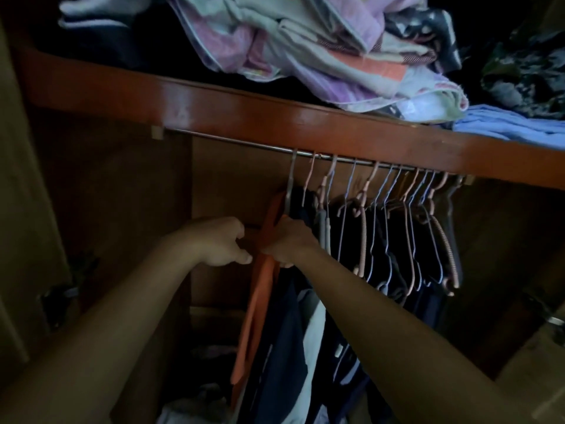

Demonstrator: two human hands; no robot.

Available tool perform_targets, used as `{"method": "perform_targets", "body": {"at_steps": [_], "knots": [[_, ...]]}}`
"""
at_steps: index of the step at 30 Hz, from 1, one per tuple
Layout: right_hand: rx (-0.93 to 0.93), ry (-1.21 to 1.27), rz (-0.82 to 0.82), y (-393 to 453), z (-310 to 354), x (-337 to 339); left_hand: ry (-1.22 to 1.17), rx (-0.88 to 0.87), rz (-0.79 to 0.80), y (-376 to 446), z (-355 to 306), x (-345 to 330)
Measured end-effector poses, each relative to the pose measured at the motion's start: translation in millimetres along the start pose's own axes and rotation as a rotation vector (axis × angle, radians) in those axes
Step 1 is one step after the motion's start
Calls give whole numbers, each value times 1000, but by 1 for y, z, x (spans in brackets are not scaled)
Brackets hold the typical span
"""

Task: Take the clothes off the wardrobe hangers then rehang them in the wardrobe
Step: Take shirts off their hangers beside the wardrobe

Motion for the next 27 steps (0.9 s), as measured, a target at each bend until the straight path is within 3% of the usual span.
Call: {"method": "perform_targets", "body": {"at_steps": [7, 11, 16, 18, 20, 22, 23, 25, 27], "knots": [[-68, 86, 19, 17, -5, -3, -19, 20, 9, 11, 9, -9], [-30, -37, 23, 23, -7, -12, -44, 7, -1, 10, 7, -12], [-24, -52, -114, 24, -15, -7, -58, 51, -5, -3, 16, -8], [10, -56, -165, 22, -14, 2, -248, -58, -164, 0, -14, -9], [62, -46, -195, 15, -12, 12, -557, -245, -437, 3, -54, -17], [121, -52, -209, 4, -11, 18, -639, -453, -586, 2, -48, -26], [149, -60, -211, -3, -11, 20, -562, -440, -623, 1, -38, -21], [201, -59, -209, -17, -18, 22, -226, -150, -437, 14, -9, -5], [236, -67, -190, -32, -27, 22, -33, -90, -289, 9, 22, 6]]}}
Point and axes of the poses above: each hand's wrist, its own y-axis towards the middle knuckle, its own x-axis out of the back of the hand, z = x × y, the point moved 6 cm from there along y, towards the middle knuckle, and after that the axes turned 14 degrees about -y, right-handed, at the moved point
